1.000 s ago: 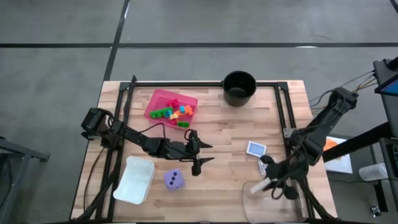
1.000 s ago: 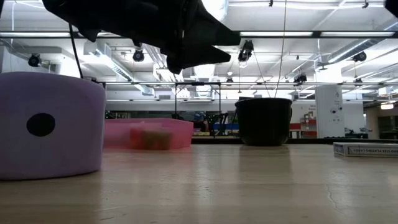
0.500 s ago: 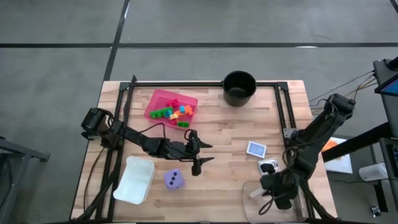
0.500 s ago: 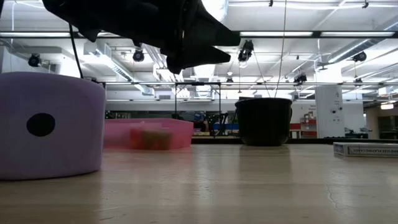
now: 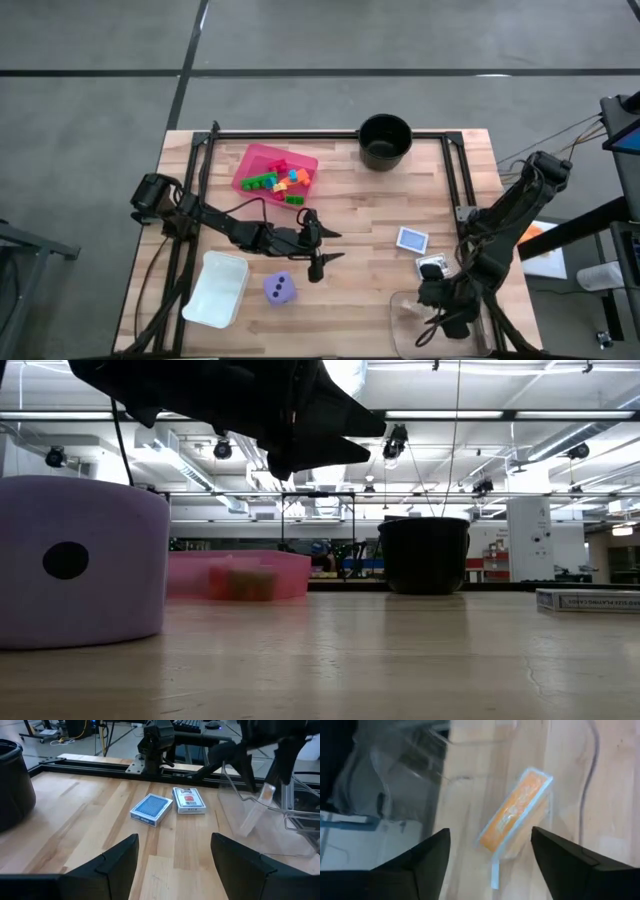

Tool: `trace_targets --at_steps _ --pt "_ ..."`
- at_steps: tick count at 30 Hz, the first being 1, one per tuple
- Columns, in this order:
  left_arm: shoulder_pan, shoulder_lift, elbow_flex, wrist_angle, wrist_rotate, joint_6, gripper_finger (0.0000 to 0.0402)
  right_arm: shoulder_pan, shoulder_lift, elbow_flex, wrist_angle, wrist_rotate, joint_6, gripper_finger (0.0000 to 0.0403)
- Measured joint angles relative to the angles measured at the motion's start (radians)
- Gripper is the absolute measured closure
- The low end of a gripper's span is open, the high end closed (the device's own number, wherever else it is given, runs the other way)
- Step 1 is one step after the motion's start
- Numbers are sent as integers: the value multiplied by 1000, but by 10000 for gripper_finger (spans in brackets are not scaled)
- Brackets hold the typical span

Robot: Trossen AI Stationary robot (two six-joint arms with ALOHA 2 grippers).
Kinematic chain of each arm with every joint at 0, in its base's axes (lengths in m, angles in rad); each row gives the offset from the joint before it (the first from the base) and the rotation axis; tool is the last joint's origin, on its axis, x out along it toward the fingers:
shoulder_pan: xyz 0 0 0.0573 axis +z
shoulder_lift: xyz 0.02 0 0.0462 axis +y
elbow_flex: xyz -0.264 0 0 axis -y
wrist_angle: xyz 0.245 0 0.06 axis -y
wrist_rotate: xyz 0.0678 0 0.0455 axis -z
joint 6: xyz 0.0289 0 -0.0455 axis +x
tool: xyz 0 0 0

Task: Pick & Place Toys
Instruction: Put the yellow deck of cards into the transparent bin, then put the blue deck of cards into the transparent bin

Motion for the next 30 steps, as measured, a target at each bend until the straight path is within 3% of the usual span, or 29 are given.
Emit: trace_targets --at_steps 11,21,26,30 --pt "1 0 -1 0 0 0 149 18 -150 0 -19 170 -86 115" --pt "2 0 -1 -3 0 -12 149 44 -235 -3 -84 514 -230 115" --pt "2 0 -1 -3 0 -15 149 33 -246 -12 -252 658 -171 116" --pt "2 0 -1 -3 0 -15 149 -2 -246 -12 -415 676 -39 145"
